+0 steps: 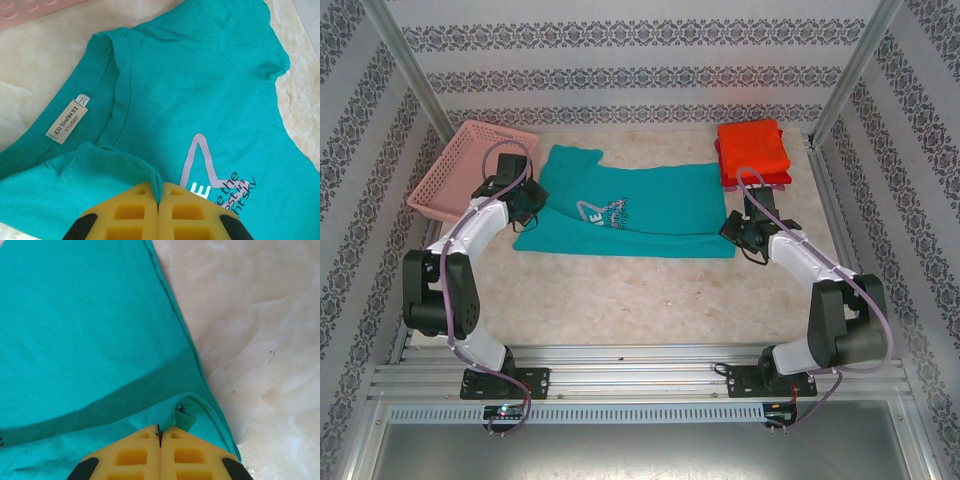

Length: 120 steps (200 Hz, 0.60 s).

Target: Fold and stack the t-shirts

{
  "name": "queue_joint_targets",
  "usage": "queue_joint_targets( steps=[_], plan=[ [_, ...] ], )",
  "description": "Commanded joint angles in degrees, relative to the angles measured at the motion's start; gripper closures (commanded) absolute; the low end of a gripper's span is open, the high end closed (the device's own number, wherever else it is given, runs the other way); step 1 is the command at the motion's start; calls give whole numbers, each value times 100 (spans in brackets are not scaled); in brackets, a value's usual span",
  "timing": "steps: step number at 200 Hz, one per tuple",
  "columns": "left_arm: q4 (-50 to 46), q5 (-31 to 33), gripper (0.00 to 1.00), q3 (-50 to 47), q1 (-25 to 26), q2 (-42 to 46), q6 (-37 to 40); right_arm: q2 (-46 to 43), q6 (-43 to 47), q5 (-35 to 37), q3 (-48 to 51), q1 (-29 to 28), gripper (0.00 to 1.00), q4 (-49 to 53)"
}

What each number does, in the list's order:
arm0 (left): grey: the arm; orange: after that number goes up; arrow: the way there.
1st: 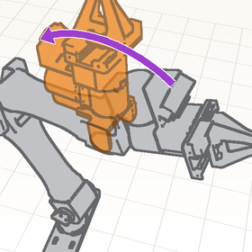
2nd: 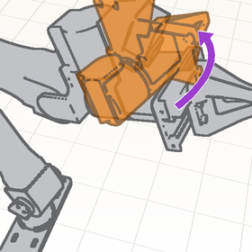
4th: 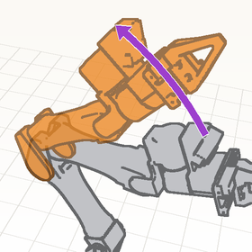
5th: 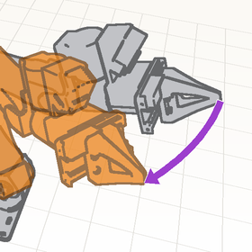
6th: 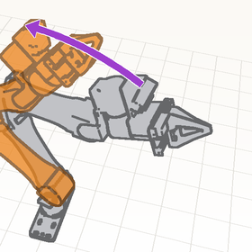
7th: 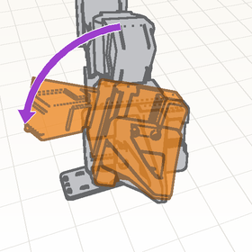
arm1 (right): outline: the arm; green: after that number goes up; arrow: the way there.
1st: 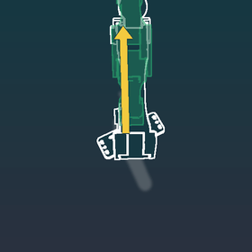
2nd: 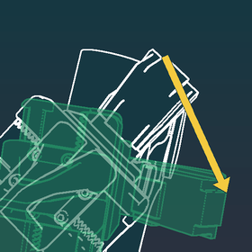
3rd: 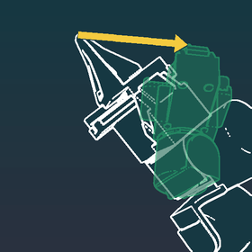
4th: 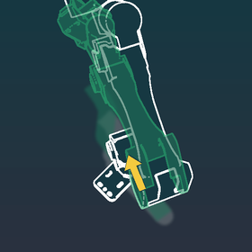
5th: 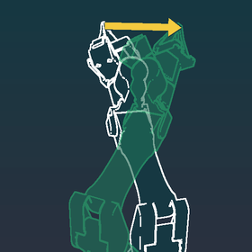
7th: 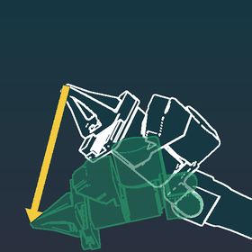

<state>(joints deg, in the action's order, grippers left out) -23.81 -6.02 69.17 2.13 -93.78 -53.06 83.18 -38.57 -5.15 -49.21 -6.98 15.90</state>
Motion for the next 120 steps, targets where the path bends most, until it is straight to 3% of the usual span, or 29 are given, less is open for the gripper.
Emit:
queue_joint_targets(
  steps=[1, 120],
  plan=[
    [-97, -5, 100, 197, -81, -86, 94, 210, 152, 137, -339, 58, 100, -172],
    [-72, -73, 100, 265, -274, -240, 154, 985, 285, 40, -1077, 74, 100, -154]
  ],
)
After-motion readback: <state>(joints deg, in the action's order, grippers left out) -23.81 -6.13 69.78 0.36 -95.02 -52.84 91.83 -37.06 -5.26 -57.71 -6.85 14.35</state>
